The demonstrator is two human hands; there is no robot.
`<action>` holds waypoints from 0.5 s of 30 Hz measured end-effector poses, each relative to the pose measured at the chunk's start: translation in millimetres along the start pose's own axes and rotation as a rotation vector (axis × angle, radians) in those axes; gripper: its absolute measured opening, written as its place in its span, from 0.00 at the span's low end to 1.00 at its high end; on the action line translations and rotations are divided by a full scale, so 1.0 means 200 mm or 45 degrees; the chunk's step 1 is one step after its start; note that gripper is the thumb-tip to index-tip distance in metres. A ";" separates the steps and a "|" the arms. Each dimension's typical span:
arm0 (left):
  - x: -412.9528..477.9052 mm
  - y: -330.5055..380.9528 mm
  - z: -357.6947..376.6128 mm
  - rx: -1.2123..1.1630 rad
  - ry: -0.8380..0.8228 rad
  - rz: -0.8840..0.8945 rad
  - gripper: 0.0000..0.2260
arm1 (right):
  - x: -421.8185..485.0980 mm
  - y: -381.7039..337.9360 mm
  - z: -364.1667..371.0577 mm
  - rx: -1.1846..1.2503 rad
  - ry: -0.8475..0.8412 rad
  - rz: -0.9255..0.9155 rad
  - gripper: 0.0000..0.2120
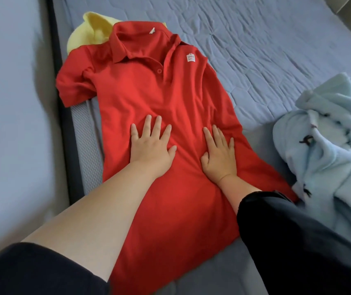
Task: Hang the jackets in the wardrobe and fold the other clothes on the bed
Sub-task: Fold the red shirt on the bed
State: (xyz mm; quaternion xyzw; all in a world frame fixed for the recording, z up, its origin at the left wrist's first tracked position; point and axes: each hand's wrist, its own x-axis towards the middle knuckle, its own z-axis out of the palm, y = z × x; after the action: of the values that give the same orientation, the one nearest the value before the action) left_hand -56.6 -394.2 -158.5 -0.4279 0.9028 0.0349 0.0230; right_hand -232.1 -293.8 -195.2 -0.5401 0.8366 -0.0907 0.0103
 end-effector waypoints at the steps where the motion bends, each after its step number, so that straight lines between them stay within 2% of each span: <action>1: 0.01 0.00 -0.02 0.014 -0.051 0.007 0.28 | 0.00 0.00 -0.01 0.004 -0.025 0.008 0.35; 8: 0.02 0.08 -0.08 0.009 -0.258 -0.056 0.28 | 0.06 -0.01 -0.05 0.030 -0.156 -0.009 0.37; 11: 0.14 0.06 -0.10 0.006 -0.243 -0.085 0.28 | 0.08 0.01 -0.03 0.080 -0.138 -0.056 0.36; 15: 0.34 0.13 -0.06 -0.011 -0.068 -0.206 0.27 | 0.09 0.03 -0.01 0.156 -0.041 -0.083 0.35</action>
State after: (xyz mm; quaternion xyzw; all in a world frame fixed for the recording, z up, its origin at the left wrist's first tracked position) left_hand -119.5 -431.5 -150.1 -0.4986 0.8641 0.0484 0.0481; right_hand -244.9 -307.7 -193.3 -0.5668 0.8112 -0.1331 0.0539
